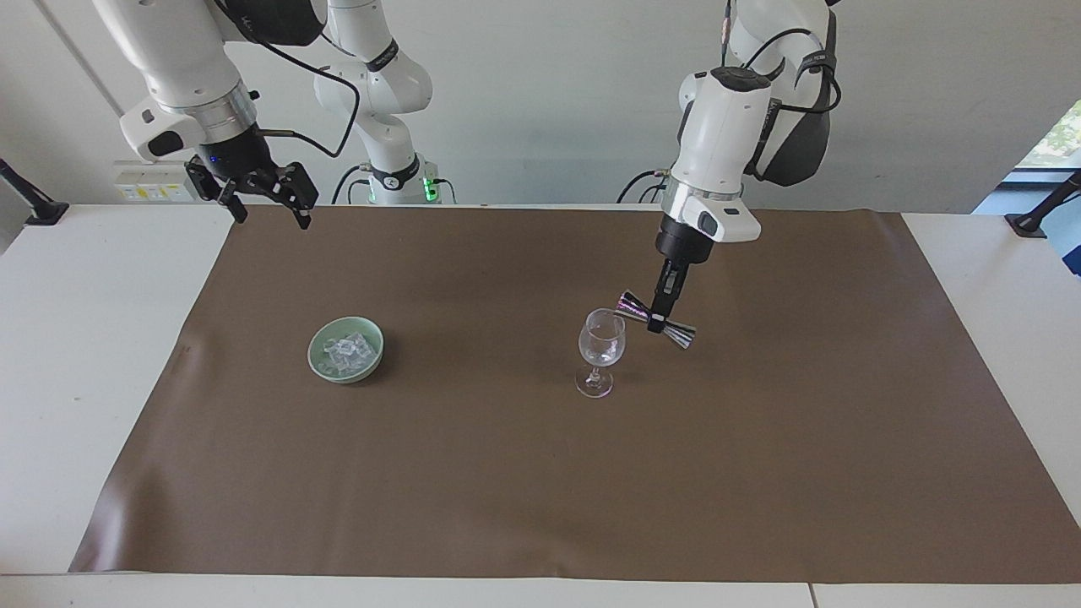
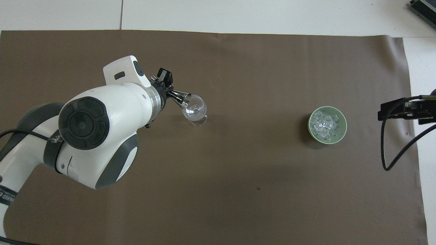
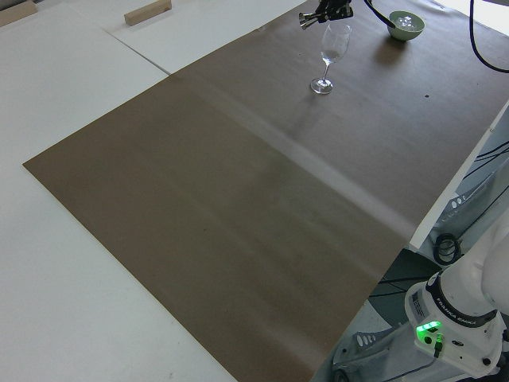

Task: Pour wine and add ice with both arms
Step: 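Turn the jigger upright and carry it back with the left gripper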

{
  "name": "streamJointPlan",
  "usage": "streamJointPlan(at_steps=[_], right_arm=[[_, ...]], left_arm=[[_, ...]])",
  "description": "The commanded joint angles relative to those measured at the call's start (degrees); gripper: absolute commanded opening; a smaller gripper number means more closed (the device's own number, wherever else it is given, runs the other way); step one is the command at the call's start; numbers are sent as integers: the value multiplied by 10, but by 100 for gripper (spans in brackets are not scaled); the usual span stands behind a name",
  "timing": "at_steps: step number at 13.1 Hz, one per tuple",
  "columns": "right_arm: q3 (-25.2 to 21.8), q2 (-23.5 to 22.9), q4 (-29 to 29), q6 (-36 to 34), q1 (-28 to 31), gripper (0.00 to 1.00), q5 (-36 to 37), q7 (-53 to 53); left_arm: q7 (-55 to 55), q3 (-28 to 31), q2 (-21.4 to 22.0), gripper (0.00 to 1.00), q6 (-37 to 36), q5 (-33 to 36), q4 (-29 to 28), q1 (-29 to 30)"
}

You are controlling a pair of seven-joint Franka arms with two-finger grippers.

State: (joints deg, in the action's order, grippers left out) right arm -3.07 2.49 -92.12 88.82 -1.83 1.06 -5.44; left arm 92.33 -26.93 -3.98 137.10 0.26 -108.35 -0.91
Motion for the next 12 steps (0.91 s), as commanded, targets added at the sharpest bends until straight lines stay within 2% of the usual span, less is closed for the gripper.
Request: streamJointPlan(at_steps=[1, 12], right_arm=[[3, 6, -1, -6, 10, 100, -4, 14], [3, 6, -1, -6, 10, 100, -4, 14]], left_arm=[[-18, 17, -1, 0, -20, -50, 10, -2], [-159, 159, 6, 0, -149, -273, 16, -6]])
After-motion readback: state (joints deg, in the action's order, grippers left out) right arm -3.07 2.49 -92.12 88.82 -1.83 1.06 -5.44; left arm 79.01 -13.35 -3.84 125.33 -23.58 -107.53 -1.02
